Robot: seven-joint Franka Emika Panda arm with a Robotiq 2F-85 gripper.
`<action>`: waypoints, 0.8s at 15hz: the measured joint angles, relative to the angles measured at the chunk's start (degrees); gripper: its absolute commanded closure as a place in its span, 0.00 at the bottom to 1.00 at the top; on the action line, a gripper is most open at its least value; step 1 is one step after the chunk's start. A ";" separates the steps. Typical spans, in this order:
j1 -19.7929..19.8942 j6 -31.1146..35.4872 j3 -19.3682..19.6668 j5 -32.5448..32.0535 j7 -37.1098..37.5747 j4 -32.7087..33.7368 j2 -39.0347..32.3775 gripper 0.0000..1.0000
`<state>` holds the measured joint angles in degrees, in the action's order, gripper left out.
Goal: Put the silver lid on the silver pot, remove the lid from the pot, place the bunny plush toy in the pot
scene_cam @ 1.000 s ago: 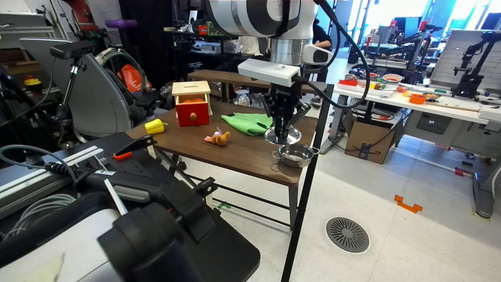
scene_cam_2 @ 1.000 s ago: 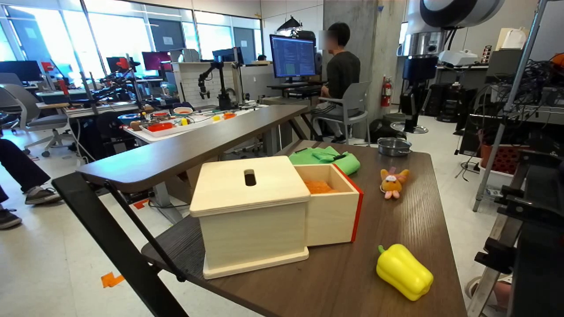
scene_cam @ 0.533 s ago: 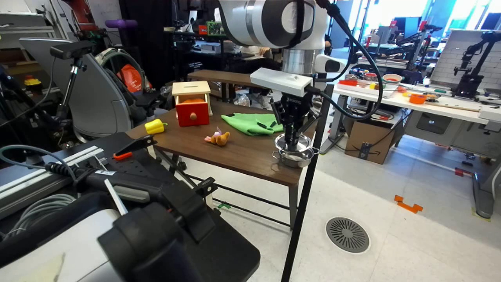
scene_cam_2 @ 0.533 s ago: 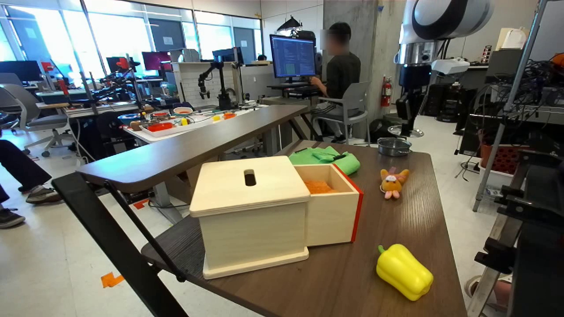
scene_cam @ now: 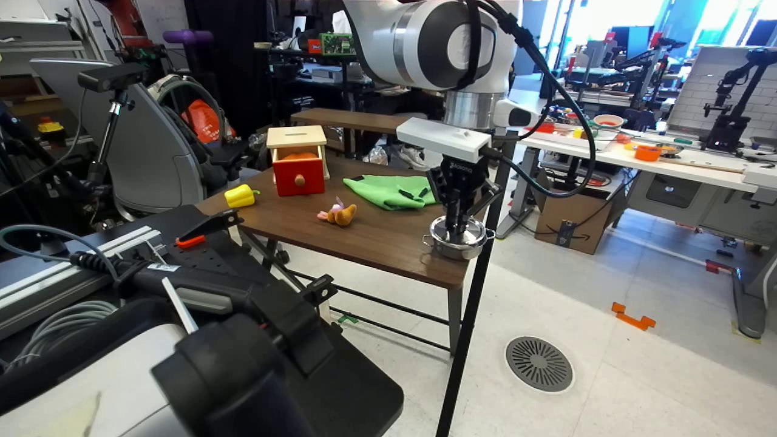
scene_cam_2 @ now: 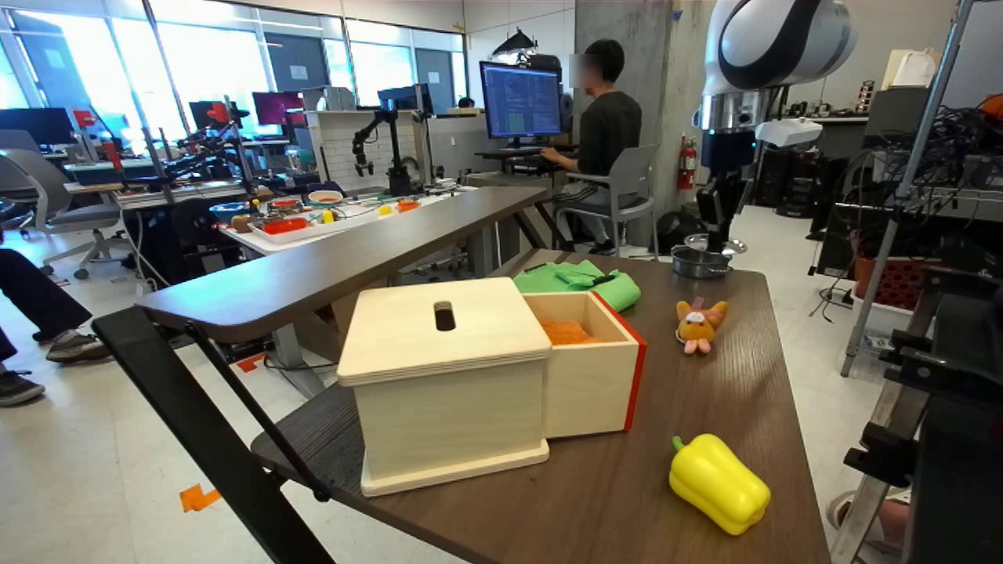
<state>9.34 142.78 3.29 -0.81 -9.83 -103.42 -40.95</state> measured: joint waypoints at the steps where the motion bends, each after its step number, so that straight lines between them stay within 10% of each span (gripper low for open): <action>1: 0.00 -0.02 0.16 0.00 0.00 0.38 -0.31 0.95; 12: -0.02 -3.47 0.38 0.00 0.00 7.20 -4.50 0.95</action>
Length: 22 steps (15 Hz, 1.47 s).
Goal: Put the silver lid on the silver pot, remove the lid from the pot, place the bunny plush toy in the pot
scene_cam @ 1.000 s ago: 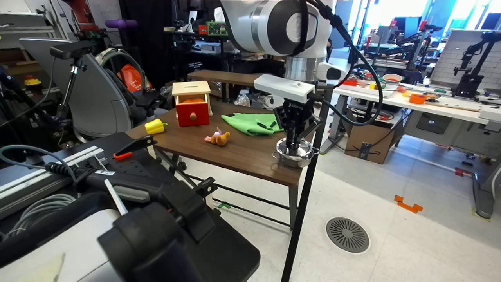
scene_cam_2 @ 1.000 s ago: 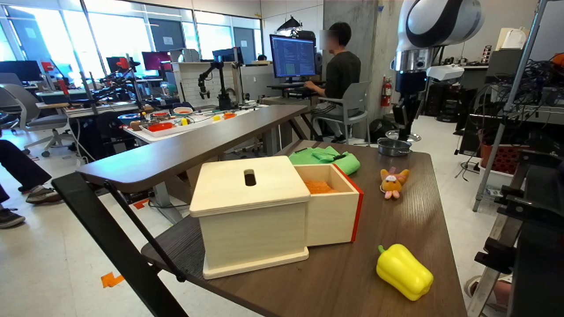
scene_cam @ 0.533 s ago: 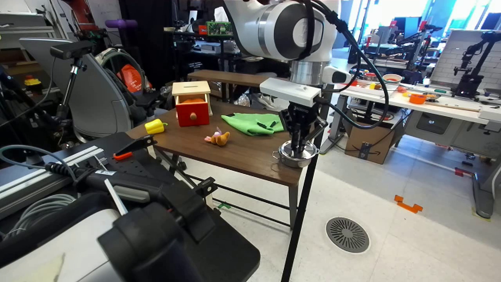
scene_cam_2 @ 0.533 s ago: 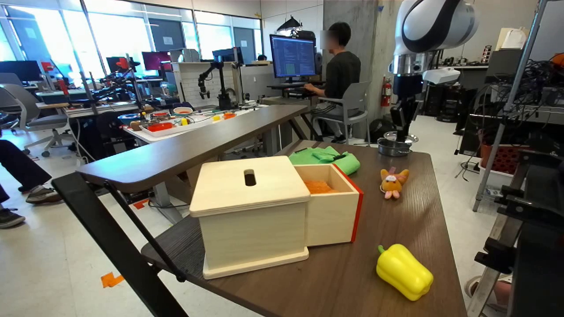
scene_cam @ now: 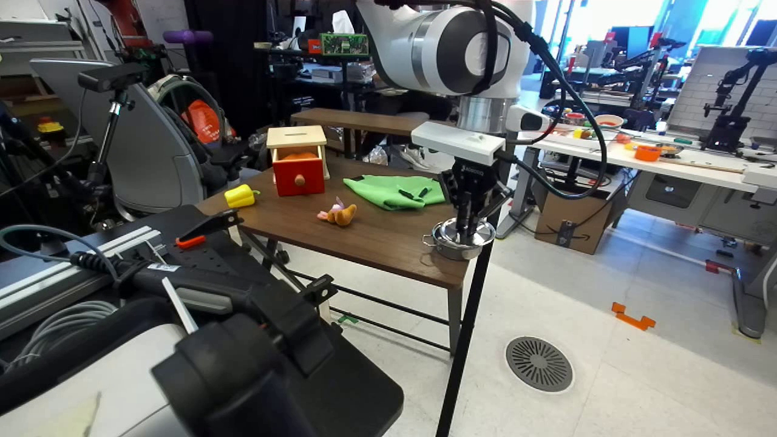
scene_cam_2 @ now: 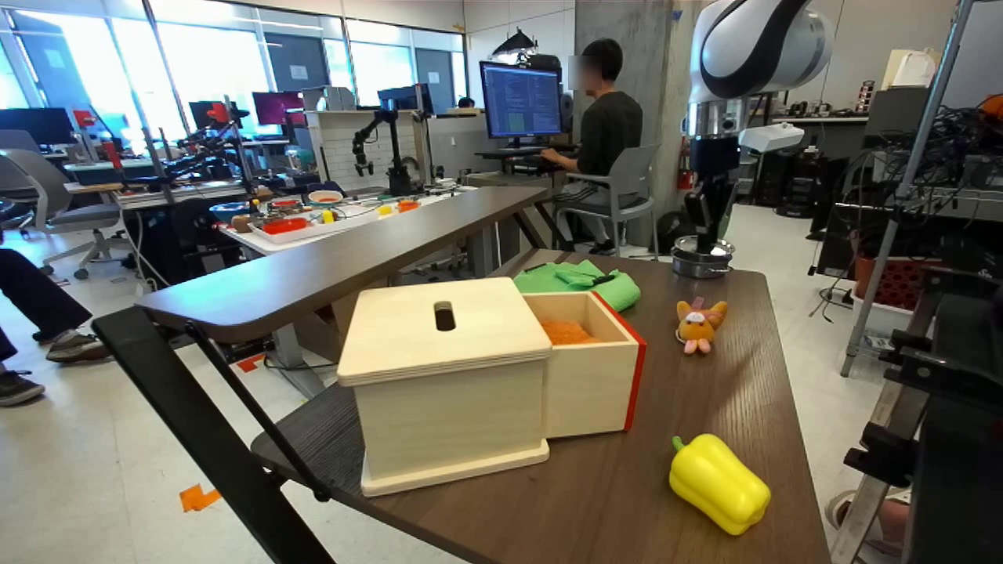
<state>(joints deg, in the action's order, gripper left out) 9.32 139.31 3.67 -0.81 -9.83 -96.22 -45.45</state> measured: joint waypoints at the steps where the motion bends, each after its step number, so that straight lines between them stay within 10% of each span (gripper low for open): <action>1: 0.00 -0.31 -0.02 0.00 0.00 0.38 -0.33 0.95; 9: -0.25 -0.97 -0.78 0.00 0.00 2.08 -1.82 0.95; 10: -0.32 -0.97 -0.86 0.00 0.00 2.14 -1.82 0.55; 18: -0.17 -3.25 -0.88 0.02 0.03 2.79 -1.83 0.02; 22: 0.20 -3.42 -0.84 0.05 0.06 3.39 -1.29 0.00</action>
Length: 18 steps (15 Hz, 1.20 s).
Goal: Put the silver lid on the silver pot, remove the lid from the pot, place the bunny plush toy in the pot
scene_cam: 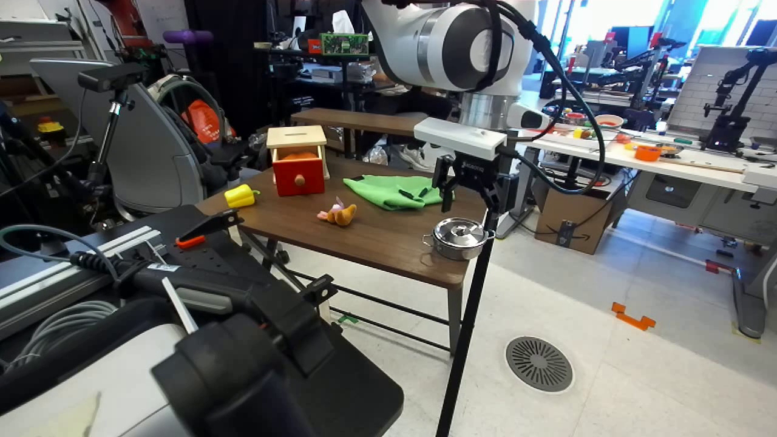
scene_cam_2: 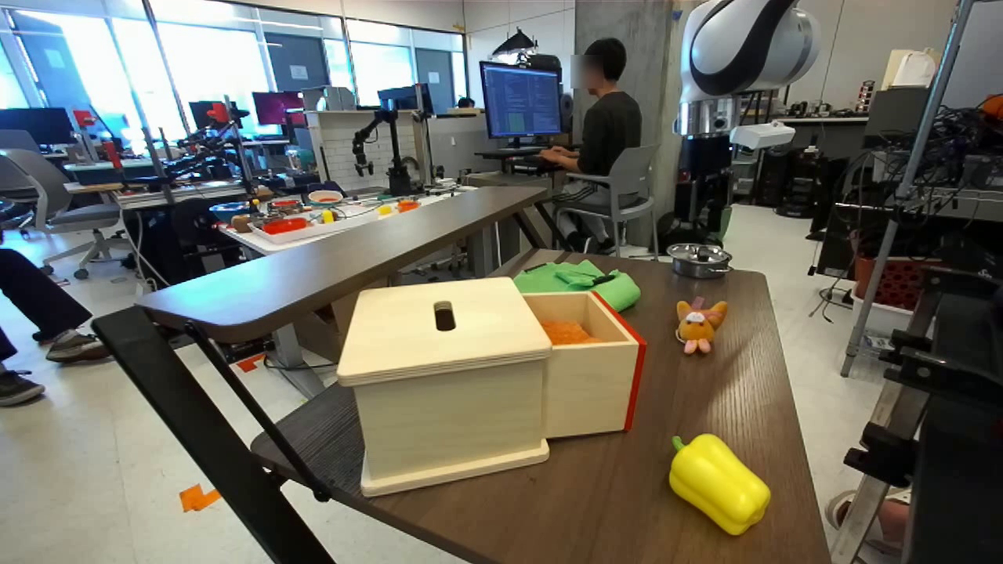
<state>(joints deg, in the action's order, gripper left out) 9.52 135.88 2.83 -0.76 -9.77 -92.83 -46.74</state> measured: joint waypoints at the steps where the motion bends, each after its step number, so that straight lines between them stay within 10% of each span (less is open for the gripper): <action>1: 0.08 0.00 0.00 0.00 0.00 0.00 0.54 0.00; 18: -0.50 -3.95 -0.56 -0.09 0.00 -1.25 2.24 0.00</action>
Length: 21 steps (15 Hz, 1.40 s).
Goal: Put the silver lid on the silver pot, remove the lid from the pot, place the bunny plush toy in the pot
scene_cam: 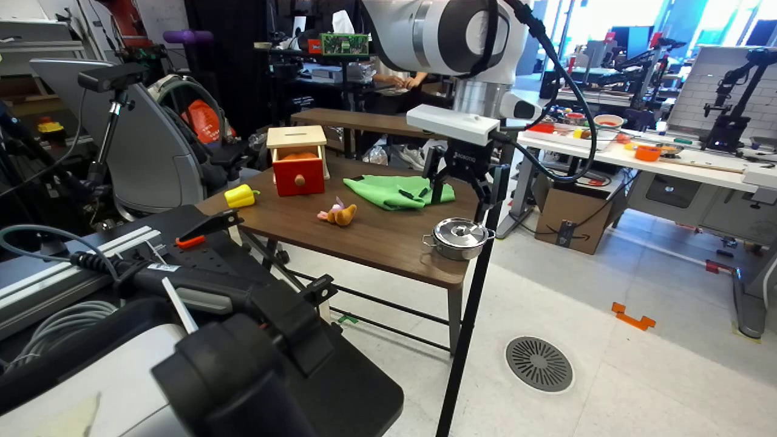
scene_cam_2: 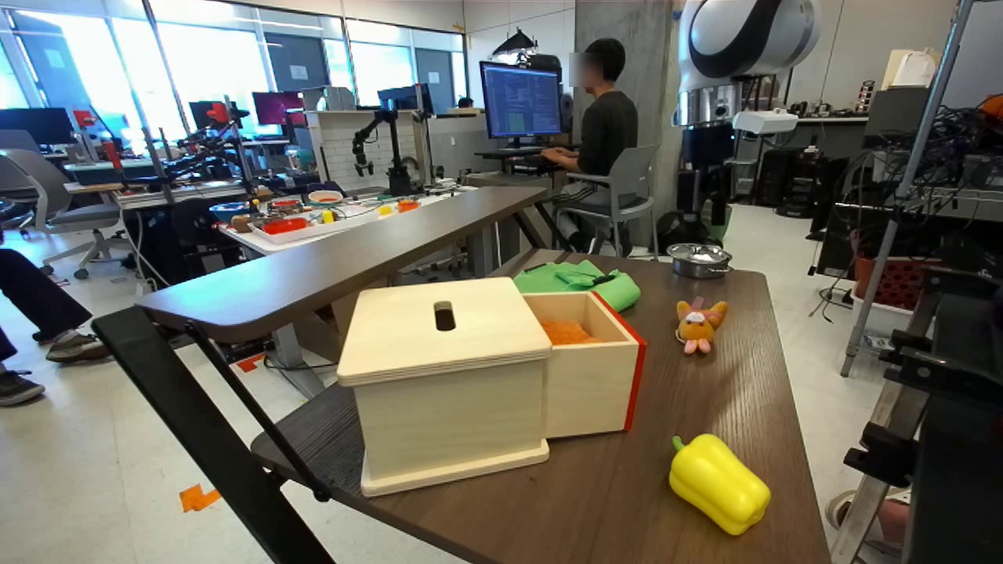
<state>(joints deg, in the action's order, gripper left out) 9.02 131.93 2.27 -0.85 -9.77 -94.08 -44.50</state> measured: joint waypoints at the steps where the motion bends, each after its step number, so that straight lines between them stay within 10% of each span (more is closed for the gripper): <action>1: -0.04 0.00 0.03 -0.02 0.00 0.04 -0.32 0.25; 7: -0.19 0.00 0.40 -0.14 0.00 0.78 -1.98 0.66; 8: -0.20 0.00 0.45 -0.15 0.00 0.96 -2.25 0.25; 12: -0.26 0.00 0.93 -0.30 0.44 2.50 -3.51 0.17; 13: -0.26 0.00 1.05 -0.35 0.52 3.01 -3.84 0.59; 15: -0.28 0.00 1.25 -0.57 0.61 3.87 -4.38 0.55; 21: -0.37 0.00 1.55 -2.20 0.96 5.69 -5.67 0.99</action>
<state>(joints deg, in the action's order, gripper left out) 8.65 131.93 3.82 -3.05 -8.82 -88.39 -50.17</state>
